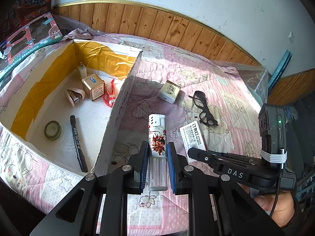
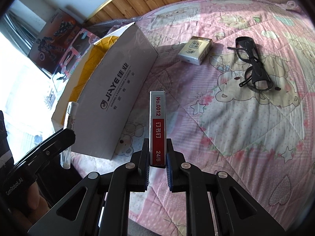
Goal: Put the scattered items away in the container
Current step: 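Lift the bottle and staples box and carry them toward the cardboard box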
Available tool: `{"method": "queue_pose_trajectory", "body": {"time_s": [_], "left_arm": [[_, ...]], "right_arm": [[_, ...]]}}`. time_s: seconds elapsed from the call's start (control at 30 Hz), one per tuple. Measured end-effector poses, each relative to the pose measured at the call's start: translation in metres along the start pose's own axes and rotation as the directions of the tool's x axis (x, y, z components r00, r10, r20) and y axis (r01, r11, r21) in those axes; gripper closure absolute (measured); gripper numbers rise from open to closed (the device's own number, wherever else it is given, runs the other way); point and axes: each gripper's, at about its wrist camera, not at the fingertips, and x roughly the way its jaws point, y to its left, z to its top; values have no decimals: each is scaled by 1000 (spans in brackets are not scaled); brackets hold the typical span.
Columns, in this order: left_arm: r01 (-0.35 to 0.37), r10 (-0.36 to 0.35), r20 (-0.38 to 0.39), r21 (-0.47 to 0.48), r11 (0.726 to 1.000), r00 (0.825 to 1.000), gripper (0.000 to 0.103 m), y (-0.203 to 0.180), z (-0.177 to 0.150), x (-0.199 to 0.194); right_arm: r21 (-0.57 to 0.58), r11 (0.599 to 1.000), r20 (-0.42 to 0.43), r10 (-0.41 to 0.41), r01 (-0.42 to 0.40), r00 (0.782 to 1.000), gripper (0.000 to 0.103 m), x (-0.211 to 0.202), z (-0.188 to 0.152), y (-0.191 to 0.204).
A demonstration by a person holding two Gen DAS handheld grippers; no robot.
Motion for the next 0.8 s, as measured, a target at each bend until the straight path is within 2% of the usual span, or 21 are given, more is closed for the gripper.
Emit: {"method": "queue_pose_trajectory", "body": {"time_s": [0.43,0.8], "left_arm": [[17,-16,26,-34,999,1000,84,24,-7,-19],[-2,6,58,-72,997,998,84,46,-4,-34]], "right_arm": [[-69,998,26,7,-5,1000,88,-6,-11,36],[-136,990,33,27,-22,999,88,-3,-9,65]]}}
